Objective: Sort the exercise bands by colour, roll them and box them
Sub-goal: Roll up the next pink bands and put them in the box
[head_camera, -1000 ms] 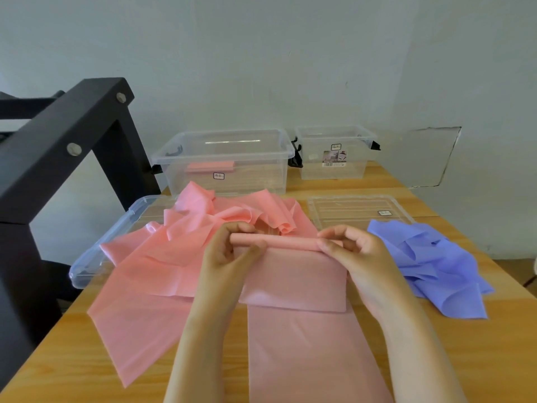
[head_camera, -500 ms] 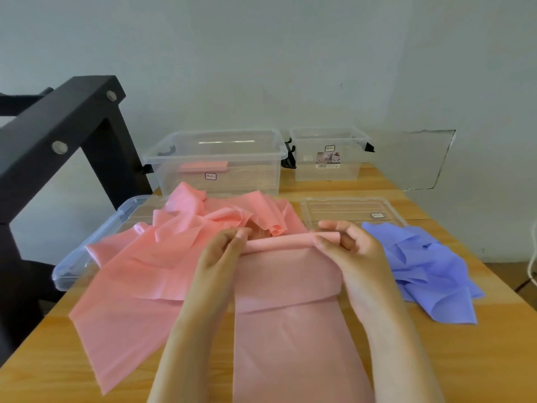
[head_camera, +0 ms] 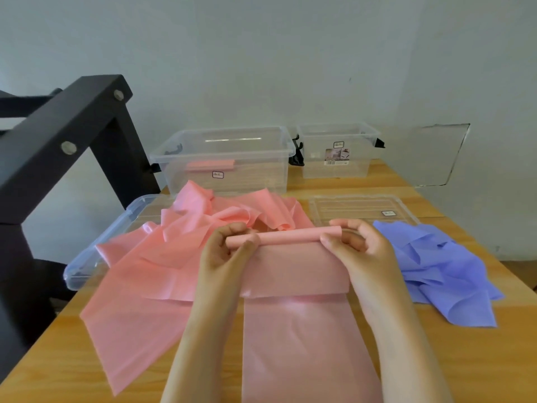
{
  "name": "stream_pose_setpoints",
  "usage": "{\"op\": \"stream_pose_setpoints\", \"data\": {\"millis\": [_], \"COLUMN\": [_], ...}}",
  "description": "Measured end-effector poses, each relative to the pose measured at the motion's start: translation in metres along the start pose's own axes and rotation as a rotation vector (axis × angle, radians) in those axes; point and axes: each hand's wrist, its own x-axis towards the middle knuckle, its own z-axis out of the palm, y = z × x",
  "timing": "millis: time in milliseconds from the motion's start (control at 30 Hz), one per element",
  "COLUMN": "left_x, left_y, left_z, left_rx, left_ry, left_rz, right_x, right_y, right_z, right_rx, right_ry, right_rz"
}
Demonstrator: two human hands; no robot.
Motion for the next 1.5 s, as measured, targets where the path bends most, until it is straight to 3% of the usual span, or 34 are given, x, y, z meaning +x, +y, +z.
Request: {"op": "stream_pose_setpoints", "data": {"millis": [133,300,533,767,1033,1133,1267,1400,1500], "left_x": [-0.003,-0.006,-0.005,-0.006,-0.003,-0.004,-0.004,-0.006,-0.006], "left_y": [0.001,0.000,-0.002,0.003,-0.002,0.000,0.001,-0.004,-0.003], "left_z": [0.004,0.003,0.000,-0.004,-0.005,-0.001,-0.003,-0.002,-0.002], "left_rx": [-0.071,0.177,0.301,0.175,0.068,0.056,-0.034,0.117,0.062], "left_ry": [-0.063,-0.088,-0.119,-0.209,-0.215,-0.199,-0.220,-0.241,-0.254], "left_rz": [-0.028,0.014,0.024,0.123,0.010,0.047,0.039,-0.029,0.003], "right_x": [-0.001,-0.002,-0.003,-0.001,-0.003,-0.004,-0.005,-0.006,-0.006], "right_y": [0.000,0.000,-0.001,-0.002,-0.005,-0.007,-0.008,-0.012,-0.013], "right_z": [0.003,0.004,-0.004,-0.016,-0.026,-0.029,-0.025,-0.022,-0.025], "right_rx": [0.007,0.008,0.069,0.095,0.021,0.042,0.017,0.030,0.062], "right_ry": [-0.005,0.002,-0.014,-0.119,-0.213,-0.251,-0.192,-0.162,-0.196], "right_rz": [-0.036,-0.034,-0.002,0.089,0.057,0.059,0.002,-0.072,-0.030]}}
